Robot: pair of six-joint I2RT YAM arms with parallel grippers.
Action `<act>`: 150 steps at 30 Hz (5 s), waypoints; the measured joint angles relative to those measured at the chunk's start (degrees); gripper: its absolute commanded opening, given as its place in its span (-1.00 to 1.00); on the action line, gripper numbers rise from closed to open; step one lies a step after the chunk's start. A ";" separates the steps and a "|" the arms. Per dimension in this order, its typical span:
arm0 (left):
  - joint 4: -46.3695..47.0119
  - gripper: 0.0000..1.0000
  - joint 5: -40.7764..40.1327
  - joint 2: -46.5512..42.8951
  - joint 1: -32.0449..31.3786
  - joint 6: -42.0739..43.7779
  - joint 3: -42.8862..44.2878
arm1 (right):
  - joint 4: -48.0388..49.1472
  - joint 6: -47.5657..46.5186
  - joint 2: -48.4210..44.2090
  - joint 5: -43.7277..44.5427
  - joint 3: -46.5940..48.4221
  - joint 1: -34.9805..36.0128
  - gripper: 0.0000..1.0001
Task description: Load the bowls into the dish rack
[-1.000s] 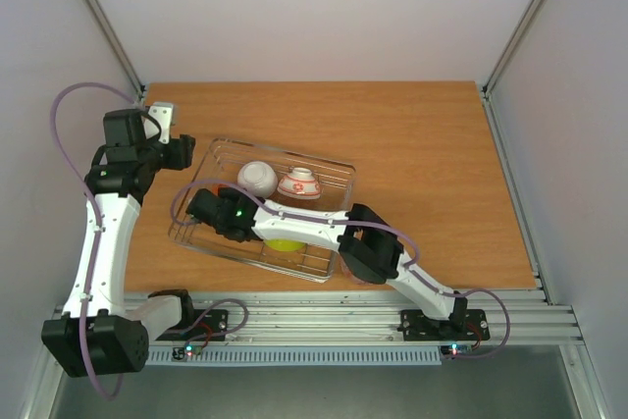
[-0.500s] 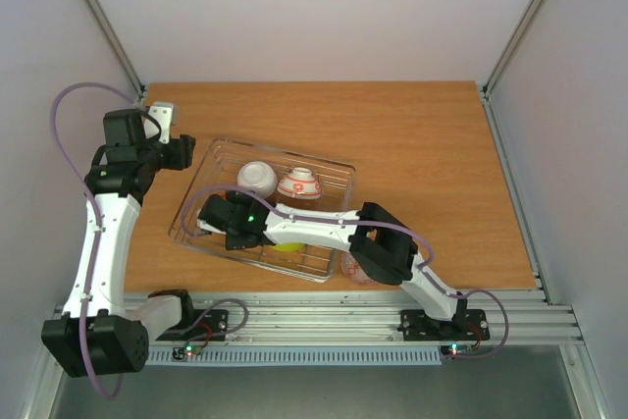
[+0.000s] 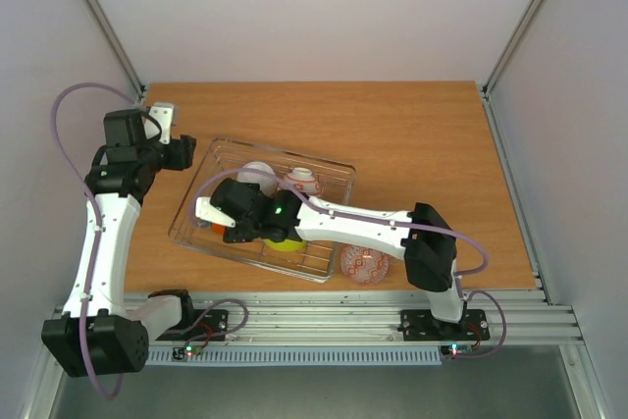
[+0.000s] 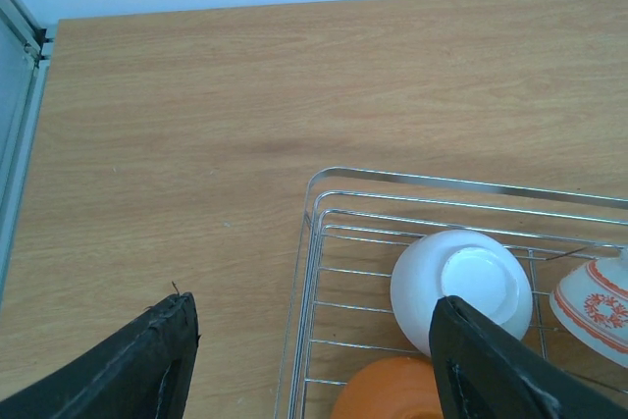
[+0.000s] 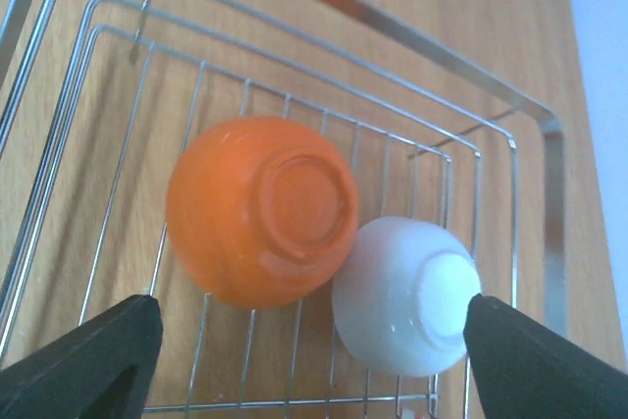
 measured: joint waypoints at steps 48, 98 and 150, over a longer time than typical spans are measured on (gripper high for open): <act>-1.05 0.31 13.99 4.31 0.00 -0.90 0.00 | -21.64 82.31 -45.22 -1.79 -56.35 -19.06 -0.31; -9.27 0.36 35.15 8.44 -0.04 2.27 2.73 | -17.77 55.15 -23.63 9.09 -15.85 -19.12 -0.97; -12.52 -0.99 31.47 11.54 -3.80 5.25 3.02 | 0.44 48.65 -24.20 -18.93 -8.79 -19.41 0.61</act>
